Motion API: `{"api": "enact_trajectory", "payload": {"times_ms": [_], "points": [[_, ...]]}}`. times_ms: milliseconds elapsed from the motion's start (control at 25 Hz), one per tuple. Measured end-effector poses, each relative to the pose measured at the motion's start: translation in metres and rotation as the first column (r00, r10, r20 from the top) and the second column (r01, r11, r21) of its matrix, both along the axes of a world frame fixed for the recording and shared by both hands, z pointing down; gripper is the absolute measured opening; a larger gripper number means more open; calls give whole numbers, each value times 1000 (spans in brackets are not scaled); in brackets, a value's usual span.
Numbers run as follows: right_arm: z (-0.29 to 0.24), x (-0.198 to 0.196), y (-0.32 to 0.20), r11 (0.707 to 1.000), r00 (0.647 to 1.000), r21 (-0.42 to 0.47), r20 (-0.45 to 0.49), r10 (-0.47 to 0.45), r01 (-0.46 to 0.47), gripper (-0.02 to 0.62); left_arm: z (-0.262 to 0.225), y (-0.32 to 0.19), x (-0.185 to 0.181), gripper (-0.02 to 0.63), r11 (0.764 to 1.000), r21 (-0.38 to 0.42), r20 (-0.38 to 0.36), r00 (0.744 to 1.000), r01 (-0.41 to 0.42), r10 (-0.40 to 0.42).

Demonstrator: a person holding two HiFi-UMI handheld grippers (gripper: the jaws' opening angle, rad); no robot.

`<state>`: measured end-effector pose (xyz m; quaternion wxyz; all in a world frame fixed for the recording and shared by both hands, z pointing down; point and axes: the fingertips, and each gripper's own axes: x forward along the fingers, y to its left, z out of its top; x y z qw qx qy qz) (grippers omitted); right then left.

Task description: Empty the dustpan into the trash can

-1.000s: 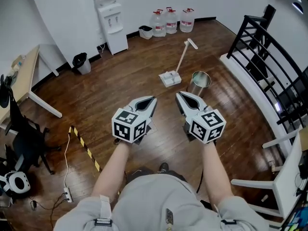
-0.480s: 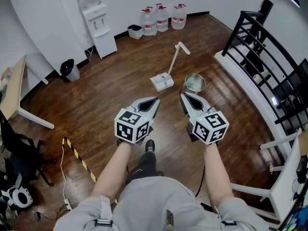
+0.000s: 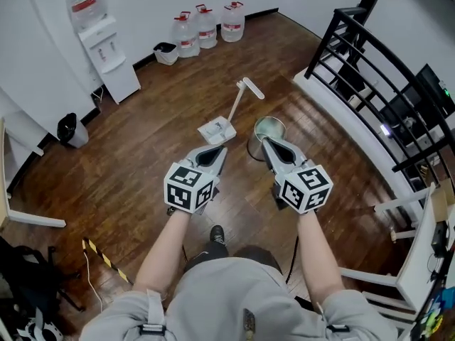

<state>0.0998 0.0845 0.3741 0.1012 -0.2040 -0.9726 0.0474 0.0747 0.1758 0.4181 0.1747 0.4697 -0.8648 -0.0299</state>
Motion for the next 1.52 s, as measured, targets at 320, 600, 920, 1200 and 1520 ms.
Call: {"api": "enact_trajectory", "payload": {"times_ms": [320, 600, 920, 1200, 1520], "points": [[19, -88, -24, 999, 999, -27, -16, 42, -42, 0, 14, -25, -91, 6, 1000, -4, -21, 999, -28, 27], [40, -172, -50, 999, 1000, -42, -26, 17, -18, 0, 31, -57, -171, 6, 999, -31, -27, 1000, -17, 17], [51, -257, -68, 999, 999, -36, -21, -39, 38, 0, 34, -88, -240, 6, 998, -52, -20, 1000, 18, -19], [92, -300, -54, 999, 995, -49, -99, -5, 0, 9, 56, -82, -286, 6, 997, -74, -39, 999, -19, 17], [157, -346, -40, 980, 954, -40, -238, 180, -195, 42, 93, -73, -345, 6, 987, -54, -86, 985, -151, 146]]}}
